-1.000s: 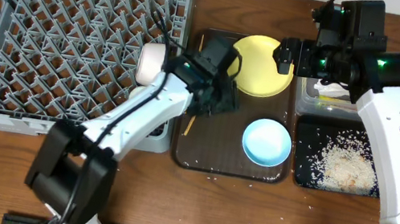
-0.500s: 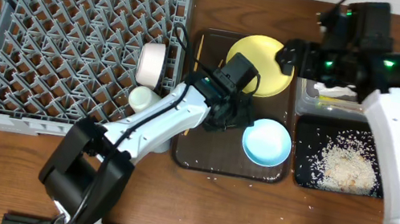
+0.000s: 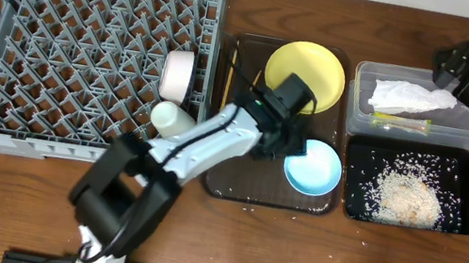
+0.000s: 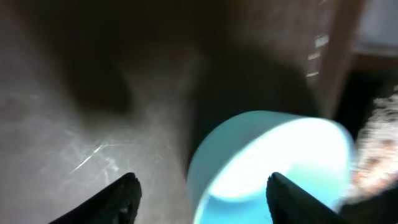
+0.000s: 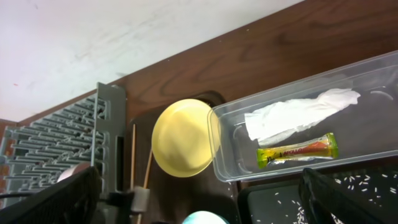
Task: Sort waste into correct bins and load items into the dishwasher
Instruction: 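Grasp the light-blue bowl rim with the left gripper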
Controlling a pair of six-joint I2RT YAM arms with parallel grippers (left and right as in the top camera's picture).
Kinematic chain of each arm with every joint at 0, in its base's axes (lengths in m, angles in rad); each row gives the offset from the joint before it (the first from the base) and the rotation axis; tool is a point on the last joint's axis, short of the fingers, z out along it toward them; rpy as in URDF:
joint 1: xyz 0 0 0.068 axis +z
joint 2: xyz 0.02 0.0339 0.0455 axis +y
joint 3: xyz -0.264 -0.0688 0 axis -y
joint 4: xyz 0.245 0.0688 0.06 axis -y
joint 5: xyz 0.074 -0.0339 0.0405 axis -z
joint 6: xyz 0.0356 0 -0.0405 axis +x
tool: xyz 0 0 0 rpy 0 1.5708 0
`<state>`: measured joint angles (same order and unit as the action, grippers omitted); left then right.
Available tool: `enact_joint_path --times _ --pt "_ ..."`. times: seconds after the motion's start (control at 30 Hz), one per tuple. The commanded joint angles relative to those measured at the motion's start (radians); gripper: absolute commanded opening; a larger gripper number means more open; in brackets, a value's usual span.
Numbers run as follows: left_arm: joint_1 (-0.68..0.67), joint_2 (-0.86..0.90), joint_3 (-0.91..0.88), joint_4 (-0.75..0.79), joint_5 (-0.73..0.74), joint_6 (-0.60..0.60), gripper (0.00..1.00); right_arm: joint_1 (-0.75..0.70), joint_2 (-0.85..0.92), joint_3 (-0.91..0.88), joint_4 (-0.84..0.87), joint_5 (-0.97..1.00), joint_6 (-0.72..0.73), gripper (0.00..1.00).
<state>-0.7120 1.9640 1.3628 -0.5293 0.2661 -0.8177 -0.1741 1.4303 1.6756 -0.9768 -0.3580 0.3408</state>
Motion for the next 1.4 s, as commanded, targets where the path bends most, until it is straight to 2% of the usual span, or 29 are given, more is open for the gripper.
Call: enact_joint_path --times 0.0,0.27,0.33,0.5,0.53,0.73,0.93,1.03,1.1,1.37 --pt "0.000 0.035 -0.002 0.002 0.014 -0.007 0.61 -0.010 0.010 0.010 -0.004 -0.013 0.014 0.99" --pt "-0.006 0.053 -0.002 0.019 0.014 0.019 0.33 -0.010 0.010 0.010 -0.004 -0.013 0.014 0.99" --pt "-0.006 0.061 -0.002 0.021 0.014 0.019 0.23 -0.009 0.010 0.010 -0.004 -0.013 0.014 0.99" --pt "-0.008 0.072 -0.002 0.031 0.018 0.021 0.19 -0.009 0.010 0.010 -0.004 -0.013 0.014 0.99" --pt "-0.008 0.075 -0.002 0.031 0.018 0.021 0.09 -0.009 0.010 0.010 -0.004 -0.013 0.014 0.99" --pt "-0.004 0.069 0.005 0.031 0.023 0.032 0.07 -0.009 0.010 0.010 -0.004 -0.013 0.014 0.99" --pt "0.000 -0.029 0.011 0.028 0.016 0.140 0.07 -0.009 0.010 0.010 -0.004 -0.013 0.014 0.99" --pt "0.000 -0.114 0.011 -0.001 -0.085 0.196 0.07 -0.009 0.010 0.010 -0.004 -0.013 0.014 0.99" --pt "0.000 -0.169 0.011 -0.027 -0.203 0.234 0.08 -0.009 0.010 0.010 -0.004 -0.013 0.014 0.99" --pt "0.002 -0.294 0.011 -0.054 -0.894 0.401 0.07 -0.009 0.010 0.010 -0.004 -0.013 0.014 0.99"
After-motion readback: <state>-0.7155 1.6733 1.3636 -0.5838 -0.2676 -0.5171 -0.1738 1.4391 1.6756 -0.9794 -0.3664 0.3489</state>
